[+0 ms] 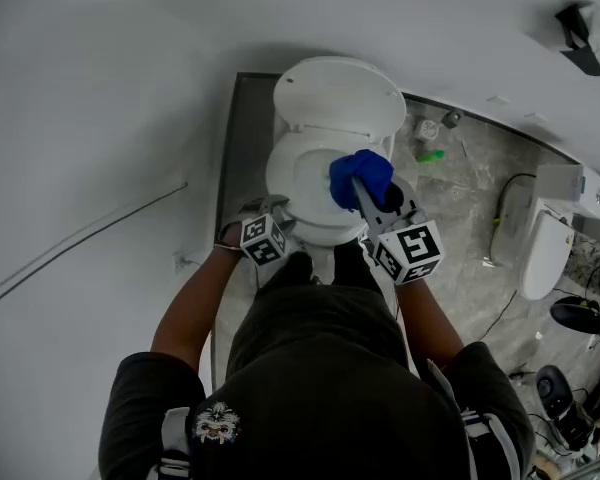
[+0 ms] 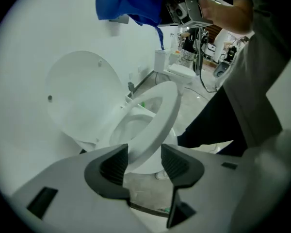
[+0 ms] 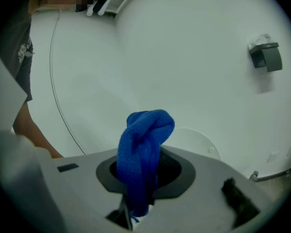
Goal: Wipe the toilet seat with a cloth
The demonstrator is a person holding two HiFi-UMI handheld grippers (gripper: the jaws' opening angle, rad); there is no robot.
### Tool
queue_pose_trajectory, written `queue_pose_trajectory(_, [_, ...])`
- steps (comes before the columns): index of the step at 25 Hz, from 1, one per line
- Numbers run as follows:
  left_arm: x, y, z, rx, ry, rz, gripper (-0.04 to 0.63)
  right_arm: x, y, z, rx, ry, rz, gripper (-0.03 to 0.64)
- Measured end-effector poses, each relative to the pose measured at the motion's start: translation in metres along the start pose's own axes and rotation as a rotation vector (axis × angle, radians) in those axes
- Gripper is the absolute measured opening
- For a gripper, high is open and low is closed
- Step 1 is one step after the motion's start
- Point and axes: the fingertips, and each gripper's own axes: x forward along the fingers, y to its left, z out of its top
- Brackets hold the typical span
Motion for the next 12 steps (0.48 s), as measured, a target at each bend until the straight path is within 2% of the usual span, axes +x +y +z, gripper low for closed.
queue_pose_trajectory(4, [0.019, -0.041, -0.023, 0.041, 0.046, -0.122, 0.265, 0.008, 0.022, -0.035, 0.042, 0.056, -0.012, 0.077])
queue_pose_trajectory(7, [0.04, -0.057, -0.028, 0.008, 0.042, -0.168, 0.27, 0.016, 0.03, -0.06, 0.044, 0.1, -0.022, 0.077])
queue_pose_trajectory(12, [0.094, -0.082, -0.064, -0.009, 0.068, -0.232, 0.272, 0.035, 0.03, -0.112, 0.048, 0.158, -0.04, 0.077])
